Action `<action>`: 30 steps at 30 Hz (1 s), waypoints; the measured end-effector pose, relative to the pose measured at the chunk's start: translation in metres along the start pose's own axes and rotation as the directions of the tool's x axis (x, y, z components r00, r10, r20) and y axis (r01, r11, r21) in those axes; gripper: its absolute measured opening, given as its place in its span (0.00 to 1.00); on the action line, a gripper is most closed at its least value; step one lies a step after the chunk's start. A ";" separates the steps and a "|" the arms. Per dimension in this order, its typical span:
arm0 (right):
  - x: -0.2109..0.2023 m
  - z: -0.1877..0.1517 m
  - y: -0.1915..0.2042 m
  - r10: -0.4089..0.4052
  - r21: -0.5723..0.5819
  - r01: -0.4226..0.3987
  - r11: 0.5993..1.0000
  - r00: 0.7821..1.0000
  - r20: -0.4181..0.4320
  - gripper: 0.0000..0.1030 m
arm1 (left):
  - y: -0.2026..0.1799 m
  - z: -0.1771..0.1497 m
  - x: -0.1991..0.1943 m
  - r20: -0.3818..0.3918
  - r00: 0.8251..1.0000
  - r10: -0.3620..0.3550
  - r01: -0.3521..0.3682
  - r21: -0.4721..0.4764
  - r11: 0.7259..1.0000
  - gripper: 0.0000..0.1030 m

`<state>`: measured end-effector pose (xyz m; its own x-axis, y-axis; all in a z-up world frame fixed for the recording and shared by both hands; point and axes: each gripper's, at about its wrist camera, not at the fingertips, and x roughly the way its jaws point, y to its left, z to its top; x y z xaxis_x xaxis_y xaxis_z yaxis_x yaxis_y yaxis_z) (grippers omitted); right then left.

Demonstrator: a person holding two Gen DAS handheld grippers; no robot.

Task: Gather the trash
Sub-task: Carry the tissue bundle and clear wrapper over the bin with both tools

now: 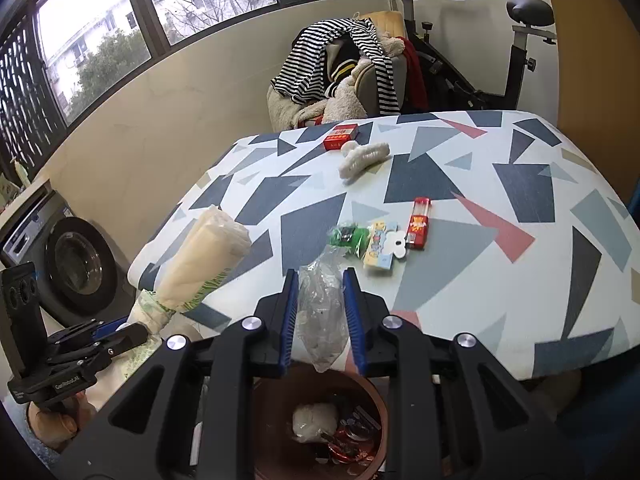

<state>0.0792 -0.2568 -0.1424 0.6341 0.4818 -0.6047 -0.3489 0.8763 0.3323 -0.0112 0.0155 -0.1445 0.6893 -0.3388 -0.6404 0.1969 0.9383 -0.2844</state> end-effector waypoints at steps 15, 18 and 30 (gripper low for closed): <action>-0.008 -0.055 -0.001 0.004 0.069 -0.002 0.998 1.000 -0.021 0.25 | -0.012 -0.046 0.023 -0.087 0.996 -0.003 0.012 0.097 0.995 0.25; -0.009 -0.061 -0.006 0.004 0.086 -0.002 0.996 1.000 -0.027 0.25 | -0.011 -0.048 0.031 -0.108 0.994 -0.003 0.014 0.102 0.995 0.25; -0.007 -0.066 -0.008 -0.008 0.067 0.010 0.998 1.000 -0.025 0.25 | -0.018 -0.037 0.046 -0.077 0.997 0.027 -0.017 0.134 0.991 0.88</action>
<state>0.0320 -0.2671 -0.1890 0.6196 0.4747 -0.6250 -0.2958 0.8789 0.3743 -0.0090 -0.0196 -0.1958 0.6389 -0.3174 -0.7008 0.2772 0.9447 -0.1752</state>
